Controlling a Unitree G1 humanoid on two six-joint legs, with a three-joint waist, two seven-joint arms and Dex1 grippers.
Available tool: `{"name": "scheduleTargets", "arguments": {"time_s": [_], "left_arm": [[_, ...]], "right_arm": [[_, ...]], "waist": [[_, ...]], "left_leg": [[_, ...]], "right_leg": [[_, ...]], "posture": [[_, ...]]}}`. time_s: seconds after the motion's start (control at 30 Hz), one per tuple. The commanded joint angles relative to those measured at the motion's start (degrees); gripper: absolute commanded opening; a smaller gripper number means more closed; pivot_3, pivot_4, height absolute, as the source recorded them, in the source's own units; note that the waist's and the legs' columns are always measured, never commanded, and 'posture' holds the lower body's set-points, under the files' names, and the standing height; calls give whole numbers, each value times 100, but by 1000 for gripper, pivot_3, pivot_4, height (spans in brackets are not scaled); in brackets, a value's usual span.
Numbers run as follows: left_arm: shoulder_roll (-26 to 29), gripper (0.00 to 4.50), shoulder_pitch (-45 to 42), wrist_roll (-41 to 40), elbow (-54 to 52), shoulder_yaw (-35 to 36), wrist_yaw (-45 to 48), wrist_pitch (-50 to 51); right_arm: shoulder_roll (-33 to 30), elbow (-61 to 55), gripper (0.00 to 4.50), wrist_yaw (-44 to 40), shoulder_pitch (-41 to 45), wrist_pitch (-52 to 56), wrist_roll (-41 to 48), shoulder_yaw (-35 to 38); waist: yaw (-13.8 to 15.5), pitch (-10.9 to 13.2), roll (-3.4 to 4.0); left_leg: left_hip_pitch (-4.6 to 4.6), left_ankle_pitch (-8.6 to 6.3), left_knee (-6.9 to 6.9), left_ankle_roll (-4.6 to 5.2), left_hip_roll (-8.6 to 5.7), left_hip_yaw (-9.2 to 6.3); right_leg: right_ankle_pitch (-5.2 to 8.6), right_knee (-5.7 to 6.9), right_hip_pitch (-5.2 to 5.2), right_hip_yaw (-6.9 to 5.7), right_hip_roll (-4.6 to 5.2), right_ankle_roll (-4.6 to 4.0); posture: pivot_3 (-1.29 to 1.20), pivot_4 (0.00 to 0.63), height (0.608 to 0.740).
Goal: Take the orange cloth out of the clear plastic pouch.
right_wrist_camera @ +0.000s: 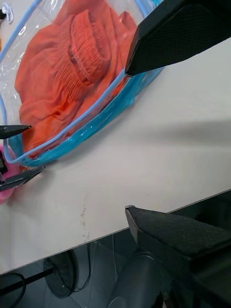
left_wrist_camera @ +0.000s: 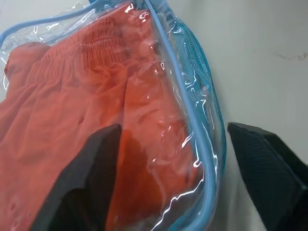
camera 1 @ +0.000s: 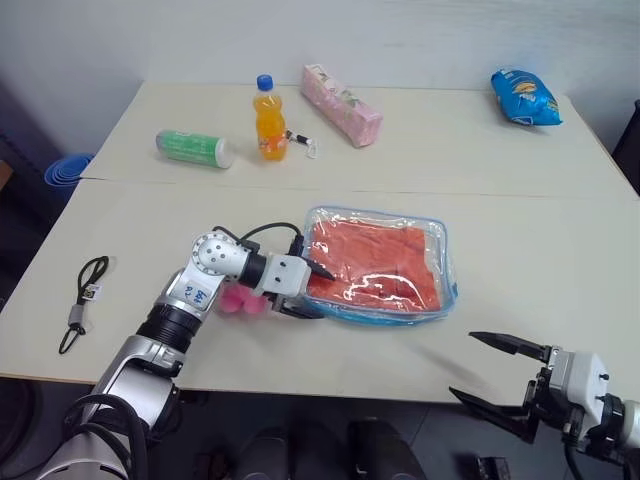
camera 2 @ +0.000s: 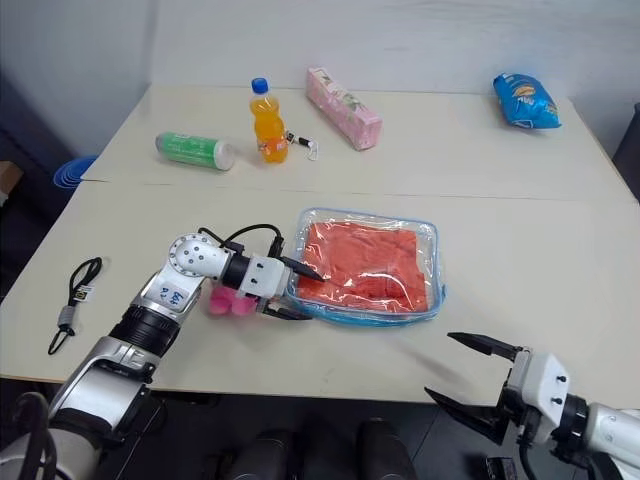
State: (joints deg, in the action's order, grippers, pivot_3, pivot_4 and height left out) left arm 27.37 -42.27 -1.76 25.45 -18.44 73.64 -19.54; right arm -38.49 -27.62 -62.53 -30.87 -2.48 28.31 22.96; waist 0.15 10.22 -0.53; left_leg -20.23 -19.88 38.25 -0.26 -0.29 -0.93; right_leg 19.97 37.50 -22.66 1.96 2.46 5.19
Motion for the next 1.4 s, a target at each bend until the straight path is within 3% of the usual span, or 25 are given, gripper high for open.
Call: {"name": "scheduleTargets", "arguments": {"time_s": [0.03,0.27,0.3,0.57,0.73,0.97,1.2,1.33,1.4], "left_arm": [[-30,2304,-76,-78,-9,98,-26,-90],[-81,157,-81,-172,17,155,-39,-73],[-135,30,-61,-296,-7,211,-27,32],[-413,30,101,-1405,-666,676,60,1984],[-436,30,111,-1505,-763,883,-321,2848],[-409,30,250,-1429,-973,842,-436,3159],[-409,30,361,-1399,-1108,831,-577,3304],[-406,0,436,-1407,-1214,784,-552,3324],[-402,0,462,-1409,-1252,764,-526,3331]], "right_arm": [[64,-184,4500,98,-70,-115,-14,40],[111,-197,4500,180,19,-133,-95,-132],[102,-227,4500,184,47,-116,-76,-160],[-23,-1345,4500,833,565,1118,411,-1034],[42,-1503,4500,1718,1778,2226,137,-1970],[221,-521,4500,2591,3289,2897,-1034,-2891],[517,-181,4500,2956,3728,3111,-1413,-3022],[370,-23,3218,2958,3871,2891,-1940,-3242],[248,55,3218,2877,3919,2764,-2196,-3379]], "waist": [[0,0,0],[-3,0,0],[-2,0,0],[-13,0,0],[-31,0,0],[-10,0,-1],[-18,-1,0],[-26,-2,0],[-26,-1,0]], "left_leg": [[0,0,0,0,0,-1],[1,0,0,0,0,-2],[1,0,1,0,0,-2],[-2,9,7,-15,1,-9],[0,14,13,-24,1,-10],[-16,14,23,-24,-2,-15],[-115,14,73,-26,-2,-14],[-114,14,79,-25,-2,-13],[-112,14,80,-25,-3,-10]], "right_leg": [[0,0,0,-1,0,0],[0,3,0,-2,-1,0],[0,3,0,-3,-1,0],[0,12,-1,-7,0,0],[0,14,-2,-6,-1,0],[0,17,-17,-10,2,0],[0,54,-114,-10,2,-1],[0,55,-110,-10,2,-1],[0,56,-108,-8,1,-1]], "posture": [[0,150,740],[0,150,740],[0,150,740],[0,150,740],[0,150,740],[0,150,740],[0,150,740],[0,150,740],[0,150,740]]}}
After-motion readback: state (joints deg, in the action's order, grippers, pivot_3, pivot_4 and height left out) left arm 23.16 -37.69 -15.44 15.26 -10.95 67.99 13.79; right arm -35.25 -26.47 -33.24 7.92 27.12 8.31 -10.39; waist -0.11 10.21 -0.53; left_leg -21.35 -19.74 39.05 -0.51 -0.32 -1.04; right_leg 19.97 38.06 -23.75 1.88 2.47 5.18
